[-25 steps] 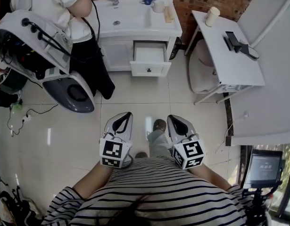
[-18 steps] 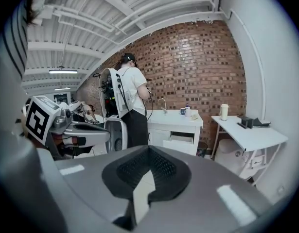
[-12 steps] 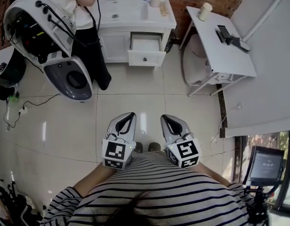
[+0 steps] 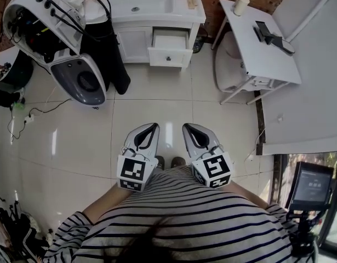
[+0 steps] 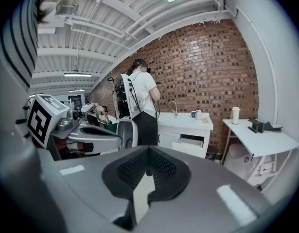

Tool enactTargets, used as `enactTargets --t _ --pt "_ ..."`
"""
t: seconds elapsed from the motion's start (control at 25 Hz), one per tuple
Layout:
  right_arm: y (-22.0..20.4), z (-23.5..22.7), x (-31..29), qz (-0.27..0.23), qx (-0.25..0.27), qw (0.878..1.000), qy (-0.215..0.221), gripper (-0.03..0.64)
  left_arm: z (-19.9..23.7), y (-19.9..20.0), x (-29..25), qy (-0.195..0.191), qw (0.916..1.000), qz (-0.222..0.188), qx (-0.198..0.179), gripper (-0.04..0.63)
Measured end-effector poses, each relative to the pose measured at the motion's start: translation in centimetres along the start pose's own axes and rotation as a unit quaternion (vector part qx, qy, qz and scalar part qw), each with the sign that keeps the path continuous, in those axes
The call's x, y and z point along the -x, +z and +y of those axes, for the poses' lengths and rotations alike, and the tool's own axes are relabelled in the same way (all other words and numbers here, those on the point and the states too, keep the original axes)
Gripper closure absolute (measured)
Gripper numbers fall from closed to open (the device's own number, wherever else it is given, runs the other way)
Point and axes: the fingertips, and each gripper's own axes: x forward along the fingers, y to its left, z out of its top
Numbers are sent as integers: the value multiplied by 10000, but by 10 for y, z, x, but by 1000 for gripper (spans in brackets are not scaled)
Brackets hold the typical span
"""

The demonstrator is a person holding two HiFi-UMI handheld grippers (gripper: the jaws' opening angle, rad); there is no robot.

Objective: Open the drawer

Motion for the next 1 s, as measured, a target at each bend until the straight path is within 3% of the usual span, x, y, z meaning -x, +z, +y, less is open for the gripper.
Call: enactTargets --t 1.0 --pt "-5 4 -10 115 178 9992 340 617 -5 -12 -8 28 9998 183 60 580"
